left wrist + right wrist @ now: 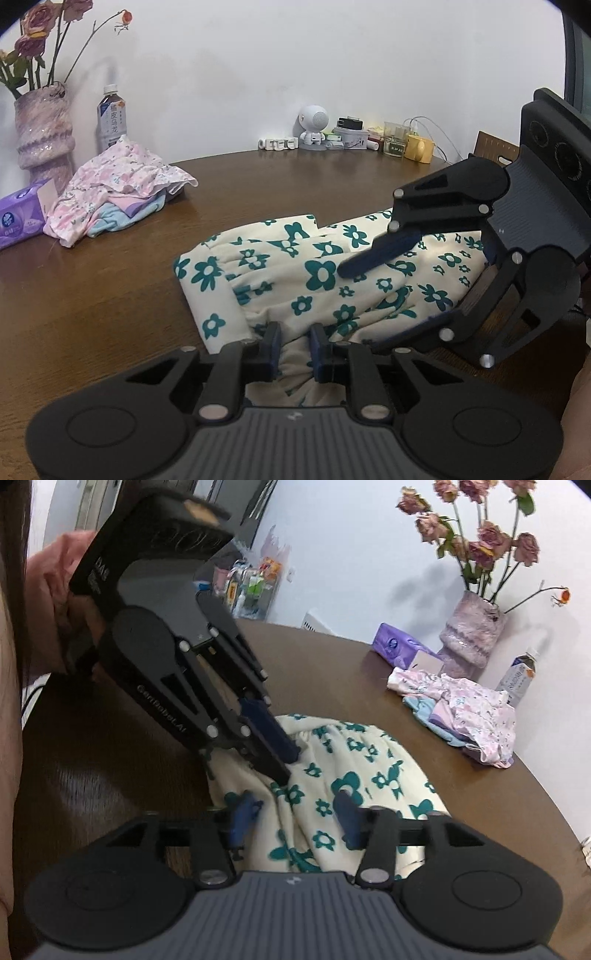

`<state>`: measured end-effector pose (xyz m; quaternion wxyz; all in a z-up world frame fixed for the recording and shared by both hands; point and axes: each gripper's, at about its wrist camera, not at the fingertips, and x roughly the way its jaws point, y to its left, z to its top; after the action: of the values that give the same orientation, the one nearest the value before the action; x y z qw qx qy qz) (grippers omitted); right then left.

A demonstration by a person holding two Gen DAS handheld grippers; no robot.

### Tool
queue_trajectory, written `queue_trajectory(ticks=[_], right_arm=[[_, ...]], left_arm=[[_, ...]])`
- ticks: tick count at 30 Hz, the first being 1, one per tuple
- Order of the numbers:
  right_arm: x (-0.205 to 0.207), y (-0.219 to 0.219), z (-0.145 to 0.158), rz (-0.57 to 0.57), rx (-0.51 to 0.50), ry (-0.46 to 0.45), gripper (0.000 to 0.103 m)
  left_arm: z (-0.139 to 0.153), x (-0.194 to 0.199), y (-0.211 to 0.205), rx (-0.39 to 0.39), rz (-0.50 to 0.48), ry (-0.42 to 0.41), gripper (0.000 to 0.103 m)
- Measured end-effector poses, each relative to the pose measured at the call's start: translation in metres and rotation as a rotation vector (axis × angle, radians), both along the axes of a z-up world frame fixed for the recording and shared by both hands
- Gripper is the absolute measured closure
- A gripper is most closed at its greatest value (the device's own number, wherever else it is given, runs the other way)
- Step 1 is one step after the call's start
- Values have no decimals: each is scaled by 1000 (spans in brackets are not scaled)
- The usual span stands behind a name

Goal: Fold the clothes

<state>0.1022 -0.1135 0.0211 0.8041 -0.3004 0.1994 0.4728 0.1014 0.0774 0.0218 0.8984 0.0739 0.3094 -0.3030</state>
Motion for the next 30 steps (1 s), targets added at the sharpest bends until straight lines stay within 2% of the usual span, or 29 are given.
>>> queue_trajectory(ticks=[2,4,7,10,13,14,17,20,21,24,28,30], right_arm=[[6,-2,-3,-2,-17,41,52],[12,-5,-7,16,-5,110,73],[15,-11,-10,22,26,143,78],[21,-16,-12,23,55,182,78],[21,-17,-12,23,59,191,78],[21,-17,-12,21,57,190,78],[19,-18,-4,-12,50,194,78],[16,-26,12,-26,116,200,77],[16,-24,12,-24,112,189,73],[18,-16,9,-17,86,168,72],[31,-13,-5,-3,68,220,80],[32,-14,-6,-6,73,230,80]], left_arm=[[1,0,2,-6,-6,-1,87],[6,-1,7,-33,-12,-13,87],[21,-10,18,-94,-31,-61,86],[26,-12,16,-79,-82,-76,76],[7,0,1,32,-85,-7,77],[4,2,-1,44,-83,7,78],[2,3,-2,32,-75,20,78],[1,1,-2,30,-72,16,78],[0,1,-1,28,-69,17,78],[2,-1,0,19,-64,16,78],[23,1,10,-51,-71,-16,79],[36,8,14,-77,-57,-51,79]])
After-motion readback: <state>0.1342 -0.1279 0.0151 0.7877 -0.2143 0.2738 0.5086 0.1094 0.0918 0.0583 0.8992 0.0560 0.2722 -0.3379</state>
